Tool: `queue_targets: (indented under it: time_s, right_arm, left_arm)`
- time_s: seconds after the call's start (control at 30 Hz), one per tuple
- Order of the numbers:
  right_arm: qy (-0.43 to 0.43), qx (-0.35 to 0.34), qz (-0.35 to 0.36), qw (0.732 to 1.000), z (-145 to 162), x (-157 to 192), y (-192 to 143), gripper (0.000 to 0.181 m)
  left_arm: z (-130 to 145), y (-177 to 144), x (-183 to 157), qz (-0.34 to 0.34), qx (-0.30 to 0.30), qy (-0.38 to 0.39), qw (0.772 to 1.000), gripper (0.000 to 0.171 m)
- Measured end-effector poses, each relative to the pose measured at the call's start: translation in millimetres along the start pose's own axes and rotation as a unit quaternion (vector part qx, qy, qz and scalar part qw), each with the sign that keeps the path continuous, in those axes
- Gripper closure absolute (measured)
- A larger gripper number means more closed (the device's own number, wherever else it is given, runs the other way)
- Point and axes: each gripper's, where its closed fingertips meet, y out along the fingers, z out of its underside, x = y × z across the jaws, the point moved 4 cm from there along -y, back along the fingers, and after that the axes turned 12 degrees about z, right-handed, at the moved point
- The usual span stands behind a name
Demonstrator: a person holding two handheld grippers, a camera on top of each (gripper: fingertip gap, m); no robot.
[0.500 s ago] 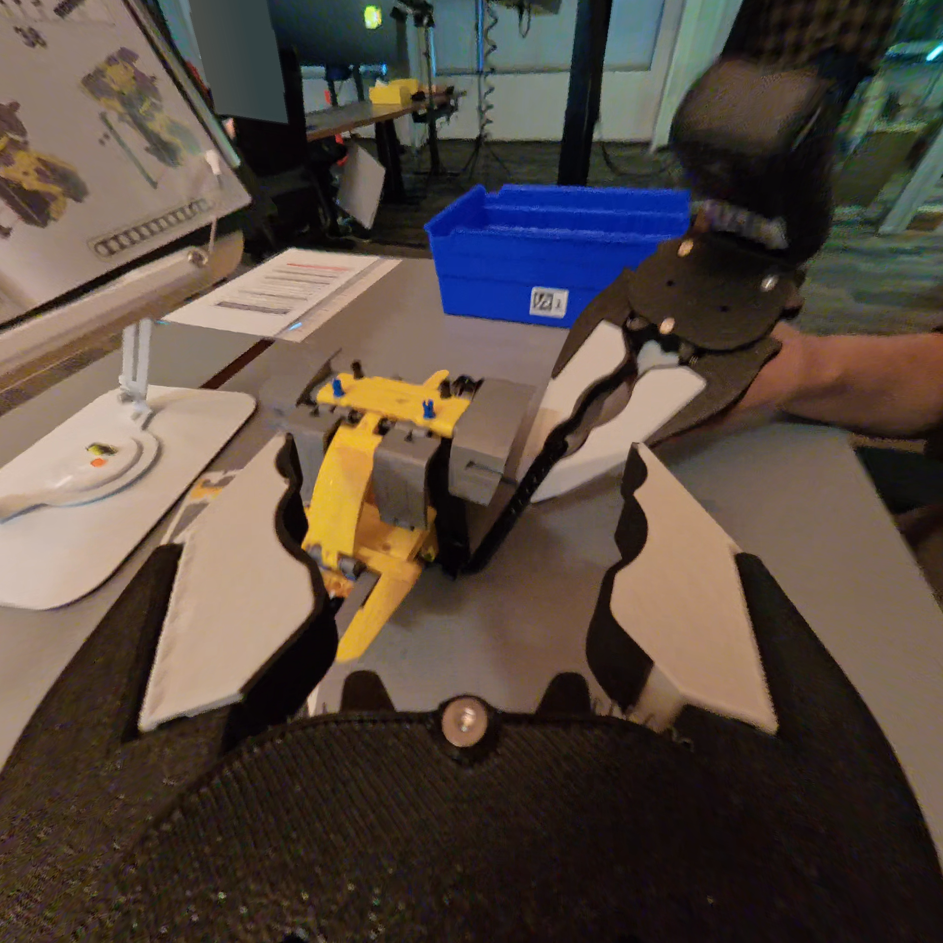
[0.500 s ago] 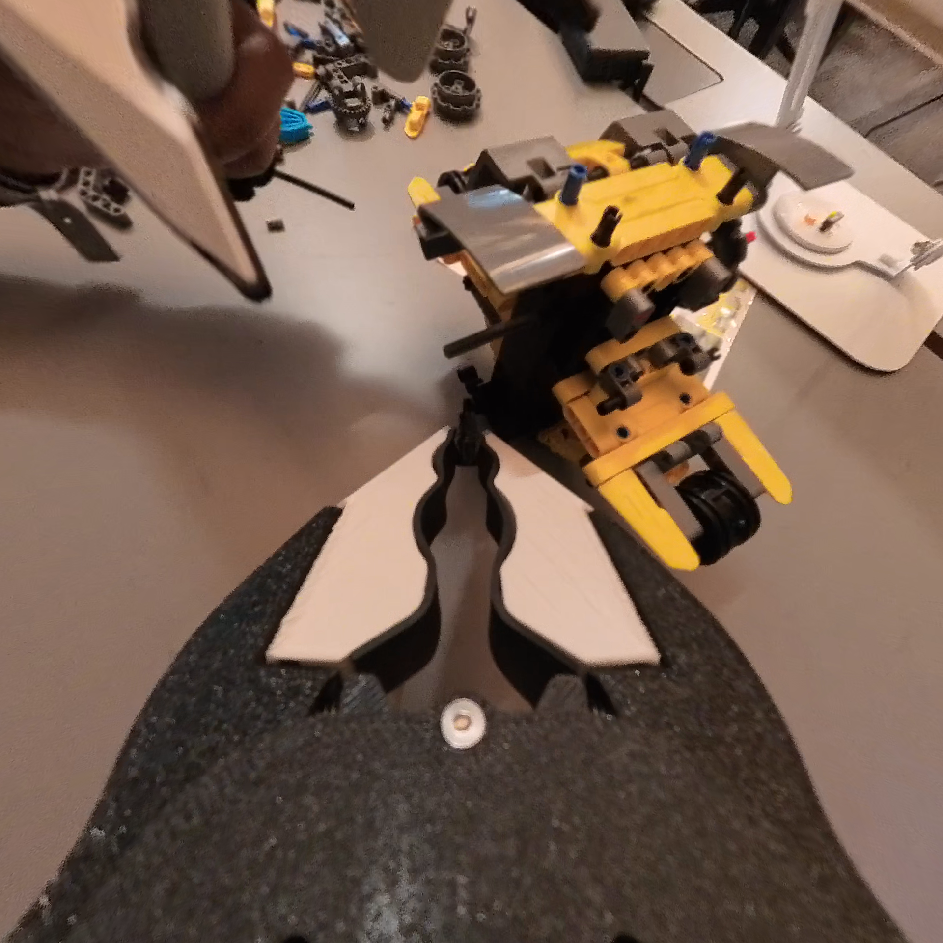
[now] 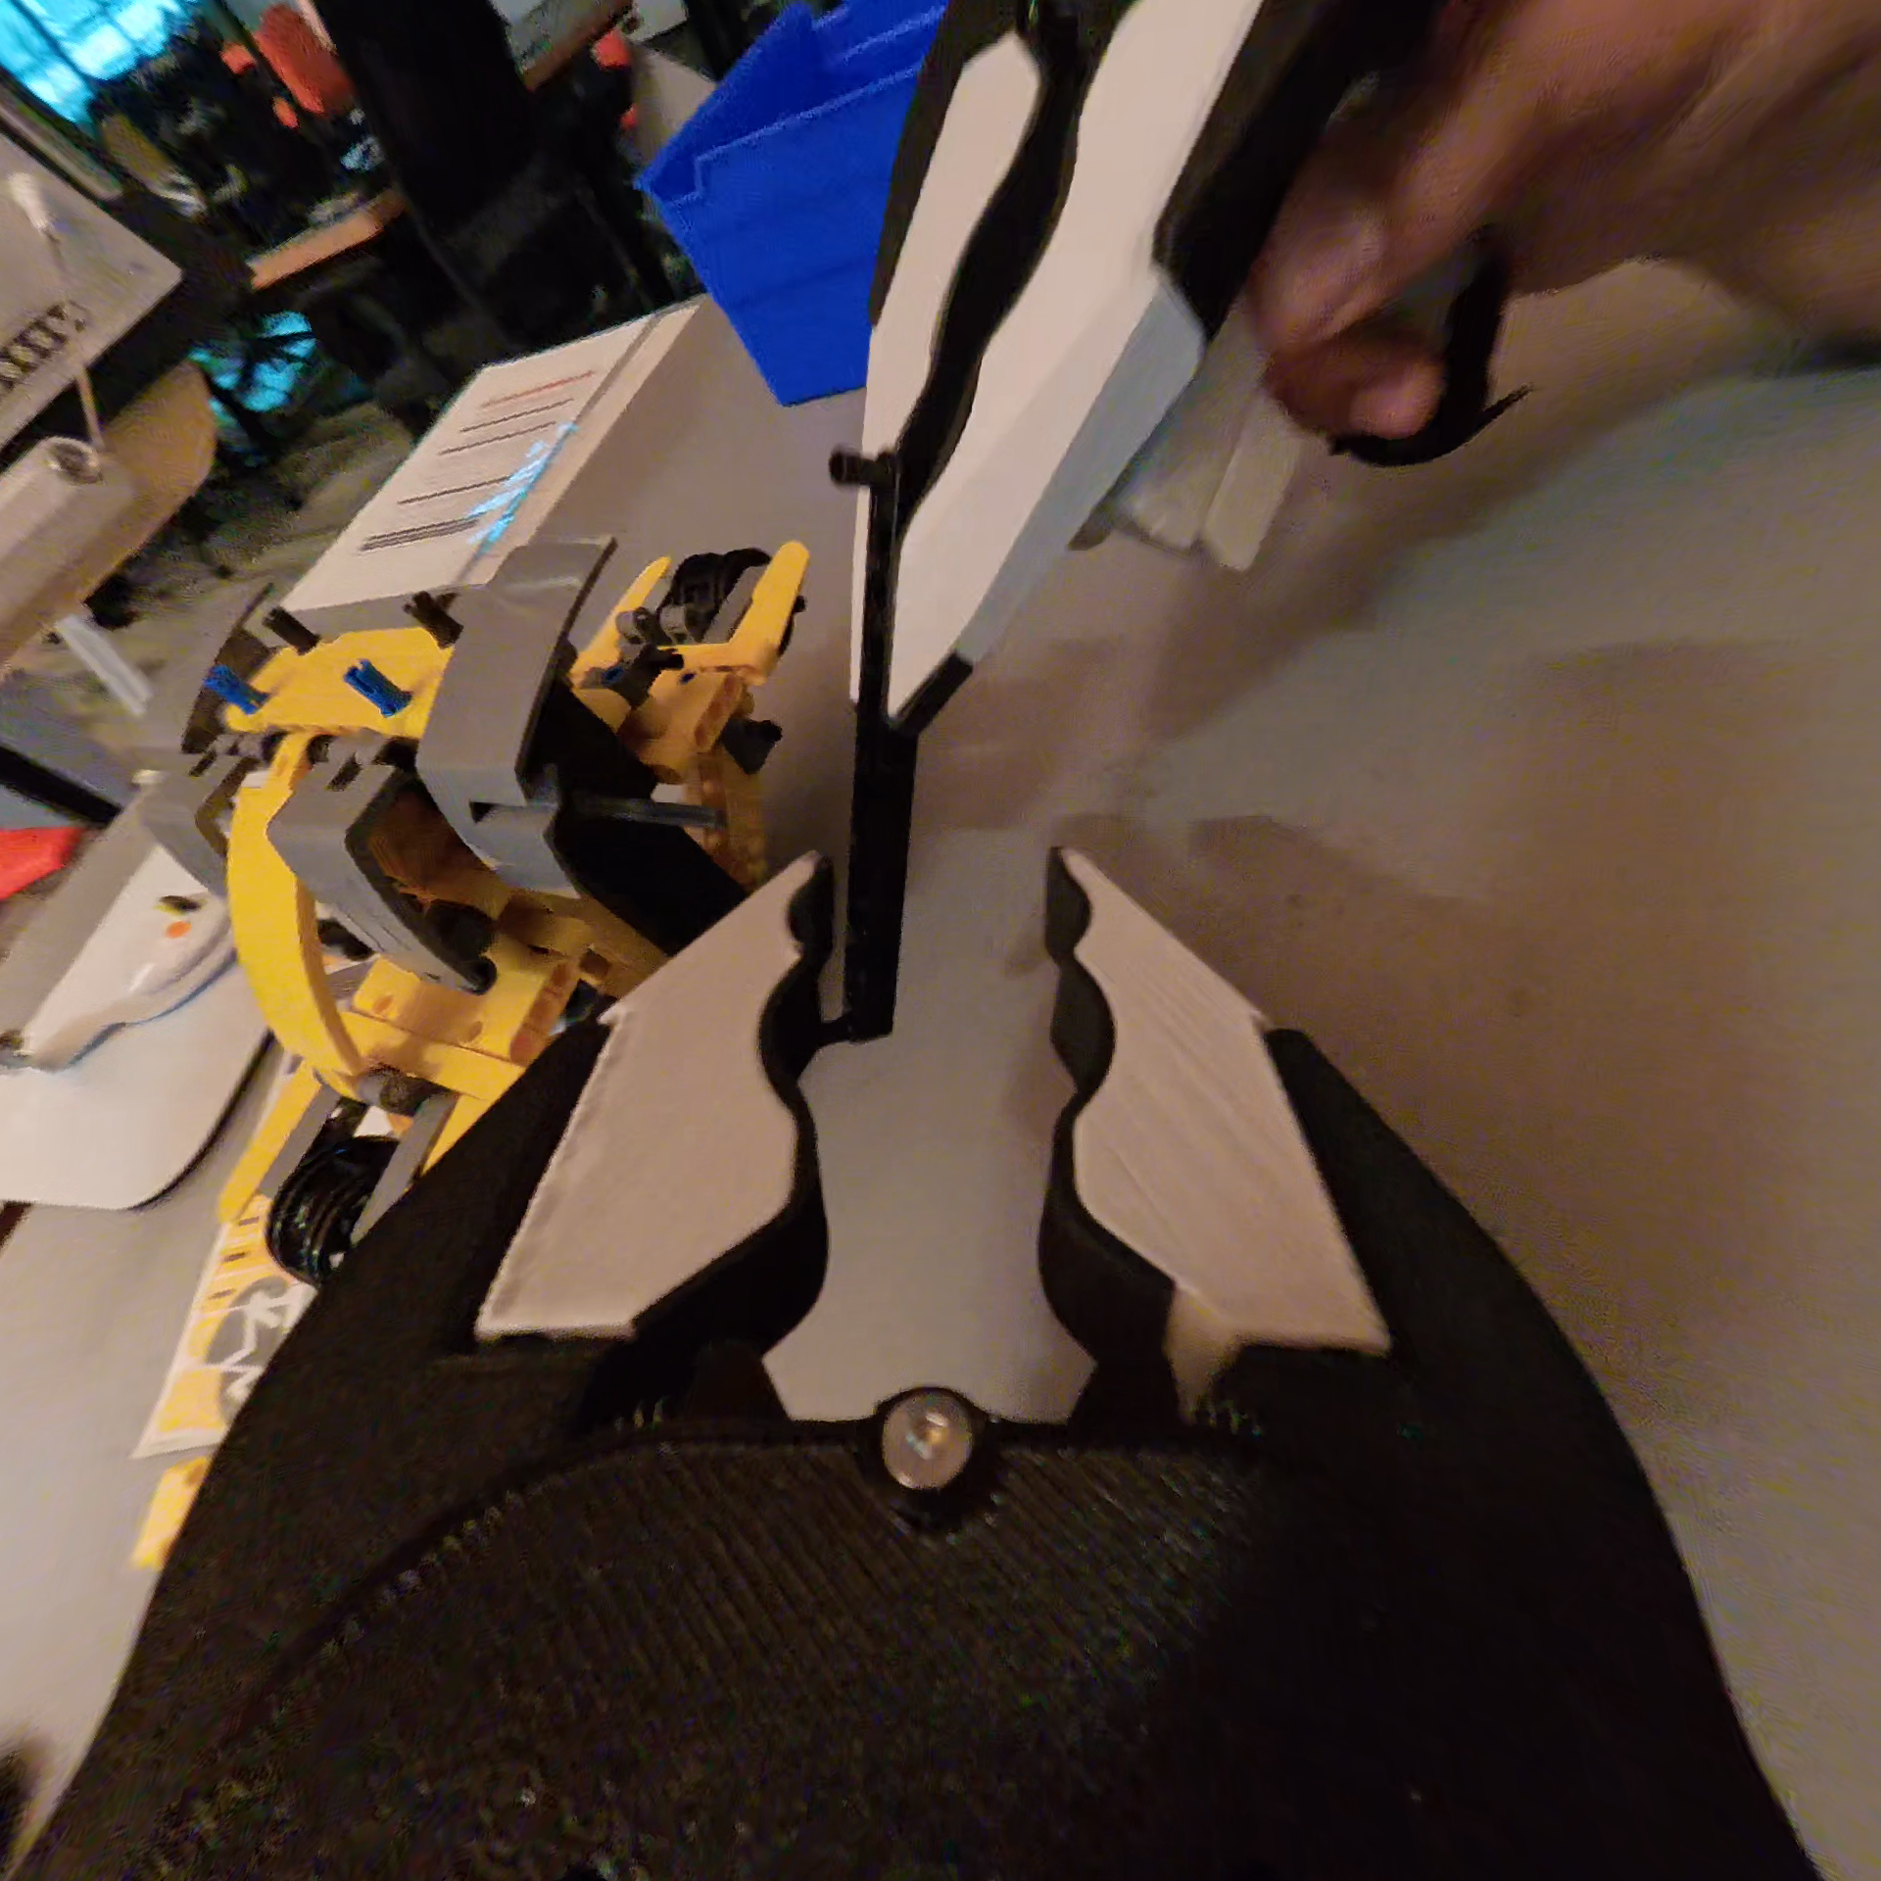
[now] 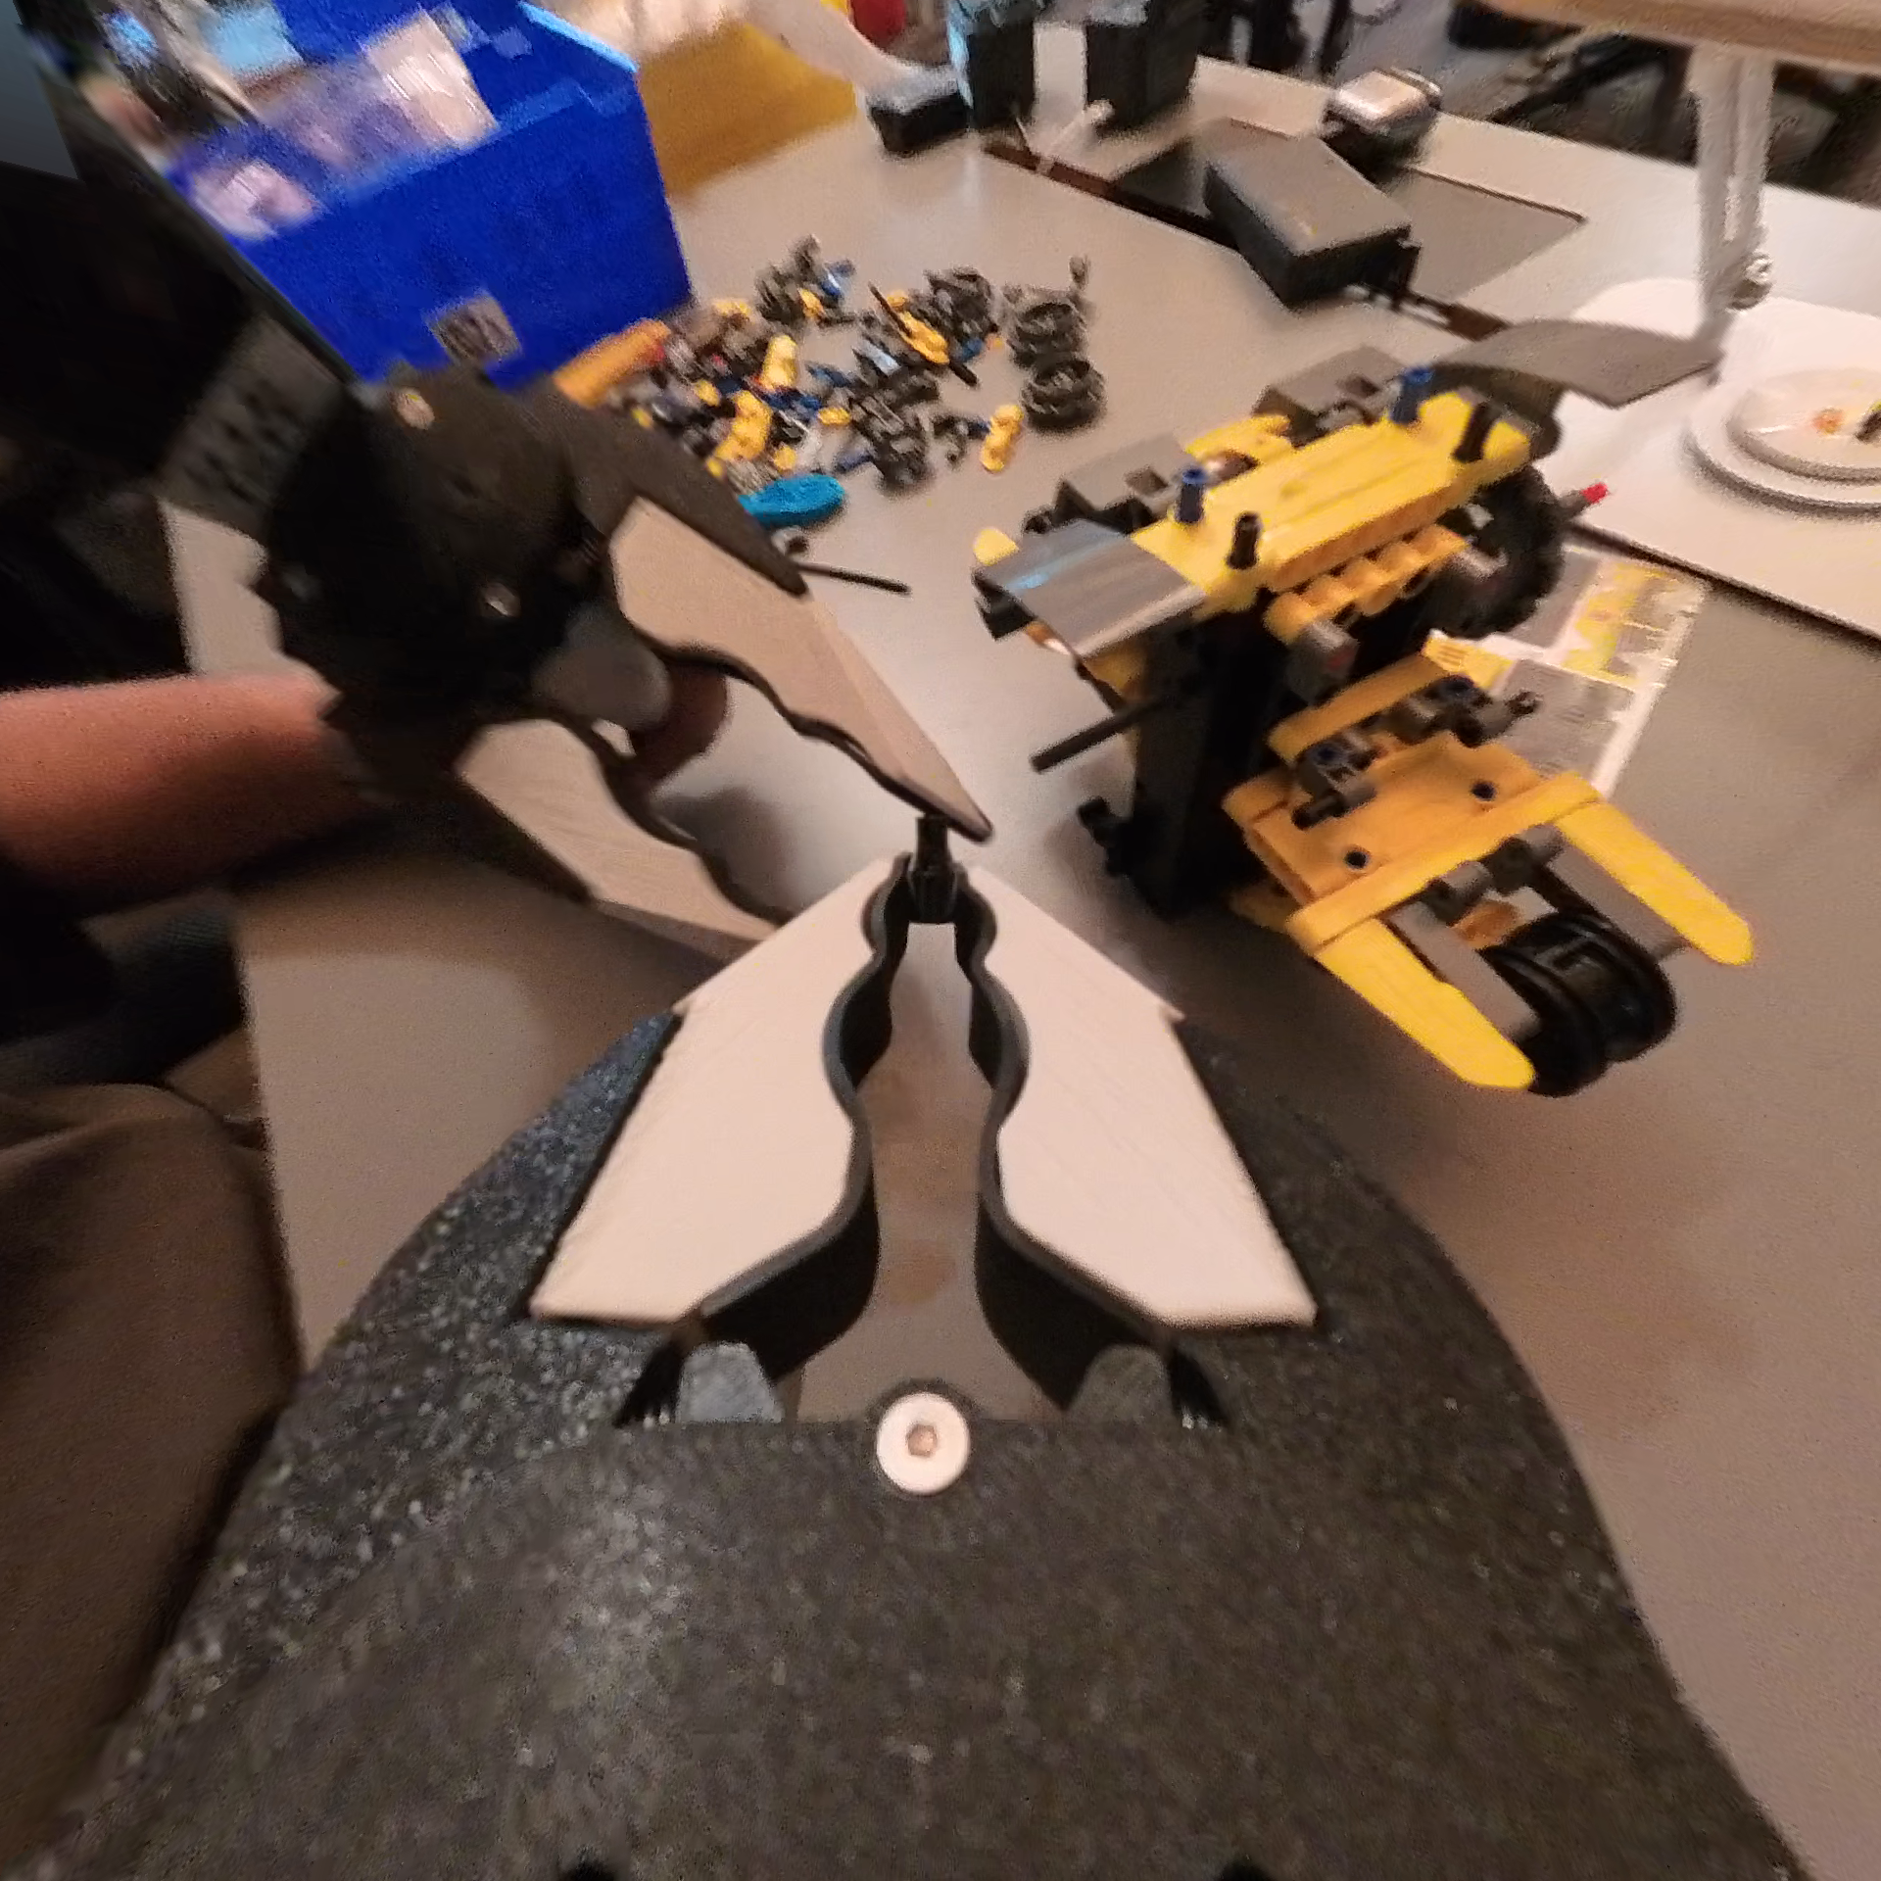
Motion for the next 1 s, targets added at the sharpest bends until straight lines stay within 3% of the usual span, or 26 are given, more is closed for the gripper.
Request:
queue_targets:
  time_s: [0.1,0.2,0.3,0.43,0.6,0.67,0.77,0.83,1.0]
  right_arm:
    - [0.03,-0.02,-0.038,0.999,-7,7,-9,0.174]
    - [0.007,-0.073,-0.059,0.996,-16,9,-16,0.174]
    - [-0.052,-0.179,-0.096,0.978,-28,14,-30,0.153]
    - [-0.092,-0.24,-0.157,0.954,-33,20,-40,0.142]
    - [-0.04,-0.221,-0.274,0.935,-31,25,-39,0.149]
    - [-0.03,-0.196,-0.32,0.927,-26,29,-37,0.173]
    - [-0.021,-0.202,-0.311,0.928,-24,26,-33,0.174]
    - [-0.019,-0.207,-0.283,0.936,-24,19,-36,0.174]
    - [-0.068,-0.169,-0.148,0.972,-4,-12,-25,0.174]
  left_arm:
    - [-4,-1,1,-0.035,-0.003,0.016,0.999,0.164]
    - [-14,-8,2,-0.026,-0.043,0.002,0.999,0.164]
    - [-29,-15,-8,0.087,-0.135,-0.067,0.985,0.165]
    - [-40,-27,-17,0.242,-0.243,-0.167,0.924,0.165]
    - [-44,-25,-31,0.336,-0.266,-0.197,0.882,0.165]
    - [-45,-24,-34,0.353,-0.265,-0.203,0.874,0.165]
    - [-41,-22,-31,0.336,-0.254,-0.202,0.884,0.164]
    - [-35,-21,-24,0.293,-0.239,-0.186,0.907,0.147]
    - [-36,-49,-3,0.17,-0.249,-0.109,0.947,0.134]
